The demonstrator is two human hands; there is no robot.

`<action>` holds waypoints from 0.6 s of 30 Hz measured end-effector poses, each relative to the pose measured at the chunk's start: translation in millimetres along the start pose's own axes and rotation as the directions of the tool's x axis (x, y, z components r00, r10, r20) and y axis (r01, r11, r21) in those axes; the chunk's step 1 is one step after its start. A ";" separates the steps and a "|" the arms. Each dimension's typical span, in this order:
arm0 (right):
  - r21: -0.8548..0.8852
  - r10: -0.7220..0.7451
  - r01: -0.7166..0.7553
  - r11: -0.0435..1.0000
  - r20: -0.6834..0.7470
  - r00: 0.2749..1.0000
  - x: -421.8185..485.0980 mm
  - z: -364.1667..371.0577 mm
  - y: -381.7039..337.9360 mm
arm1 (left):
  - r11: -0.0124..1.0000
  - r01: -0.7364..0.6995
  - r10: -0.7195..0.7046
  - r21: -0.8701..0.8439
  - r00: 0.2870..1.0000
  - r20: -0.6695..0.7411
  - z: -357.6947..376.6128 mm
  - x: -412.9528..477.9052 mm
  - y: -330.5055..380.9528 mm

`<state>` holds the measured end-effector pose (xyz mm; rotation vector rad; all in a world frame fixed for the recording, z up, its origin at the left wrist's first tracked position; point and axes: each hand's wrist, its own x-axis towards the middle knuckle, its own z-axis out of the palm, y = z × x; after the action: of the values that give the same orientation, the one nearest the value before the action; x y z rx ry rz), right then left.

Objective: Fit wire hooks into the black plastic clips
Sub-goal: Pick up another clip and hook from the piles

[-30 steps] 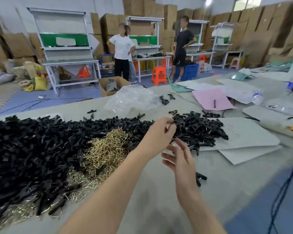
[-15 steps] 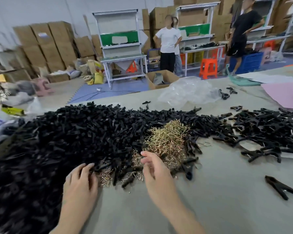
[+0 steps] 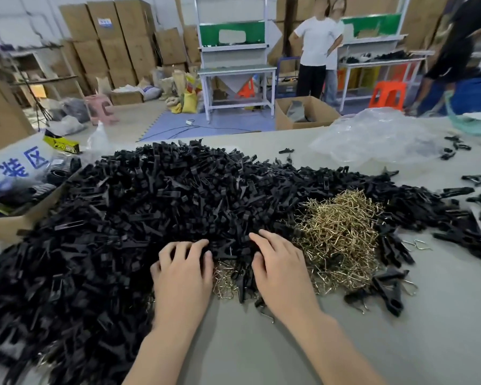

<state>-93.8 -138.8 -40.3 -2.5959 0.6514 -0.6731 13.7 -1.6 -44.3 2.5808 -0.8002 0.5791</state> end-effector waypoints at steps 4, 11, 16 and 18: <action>-0.015 0.001 -0.001 1.000 -0.007 1.000 0.6 0.3 2.8 | 1.000 -0.031 0.031 0.000 0.999 -0.013 1.8 -0.4 -0.2; 0.023 0.047 -0.047 0.999 0.024 0.999 -0.4 -1.2 5.1 | 0.994 -0.016 0.022 -0.104 0.998 0.061 1.0 -1.6 2.7; 0.057 0.028 -0.028 0.998 0.002 1.000 -3.1 -3.9 7.7 | 0.969 0.058 -0.040 -0.242 0.996 0.080 -7.3 -2.5 5.4; 0.053 0.011 -0.012 0.999 0.013 1.000 -4.4 -4.7 8.2 | 0.950 0.074 -0.060 -0.303 0.997 0.057 -11.2 -3.0 6.6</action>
<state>-102.4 -144.4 -41.9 -2.5438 0.6356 -0.6607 4.5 -0.2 -34.8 2.3335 -0.7486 0.3447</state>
